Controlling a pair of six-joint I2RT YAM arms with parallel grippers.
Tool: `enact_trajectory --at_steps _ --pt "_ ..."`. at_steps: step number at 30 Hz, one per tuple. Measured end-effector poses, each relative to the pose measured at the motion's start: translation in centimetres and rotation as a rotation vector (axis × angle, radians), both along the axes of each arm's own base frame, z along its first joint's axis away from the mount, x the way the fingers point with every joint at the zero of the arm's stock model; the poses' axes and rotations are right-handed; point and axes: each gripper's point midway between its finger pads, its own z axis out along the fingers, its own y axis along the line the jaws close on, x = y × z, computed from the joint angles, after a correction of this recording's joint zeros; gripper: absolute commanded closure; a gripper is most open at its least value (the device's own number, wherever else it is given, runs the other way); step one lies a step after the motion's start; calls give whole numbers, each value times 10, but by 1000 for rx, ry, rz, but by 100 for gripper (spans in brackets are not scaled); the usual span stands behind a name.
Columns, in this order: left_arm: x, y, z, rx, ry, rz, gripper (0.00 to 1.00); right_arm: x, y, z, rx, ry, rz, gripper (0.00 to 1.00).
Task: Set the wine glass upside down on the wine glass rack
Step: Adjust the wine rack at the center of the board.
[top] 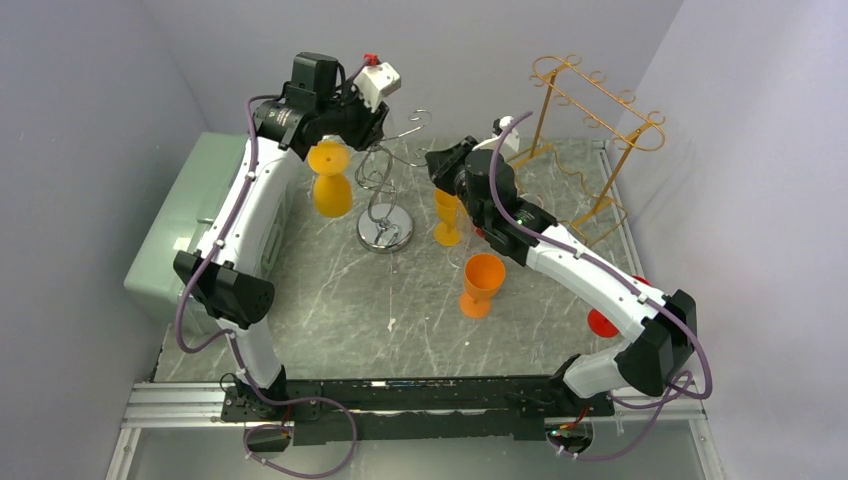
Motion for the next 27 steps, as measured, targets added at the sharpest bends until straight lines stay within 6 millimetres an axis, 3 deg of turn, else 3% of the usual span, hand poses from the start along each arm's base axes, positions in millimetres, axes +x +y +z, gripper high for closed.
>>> enact_trajectory --at_steps 7,10,12,17,23,27 --pt "8 0 4 17 -49 1 42 -5 -7 0 -38 9 42 79" --pt "9 0 6 16 -56 0 38 -3 -13 -2 -60 17 63 62" --pt "8 1 8 17 -61 2 37 -2 -16 -3 -71 25 69 56" --pt "6 3 13 13 -73 6 33 -1 -24 -5 -99 35 84 48" --pt "0 6 25 0 -93 7 1 -5 -42 -7 -153 62 92 41" --pt "-9 9 42 -10 -102 12 1 1 -63 -1 -177 72 72 40"
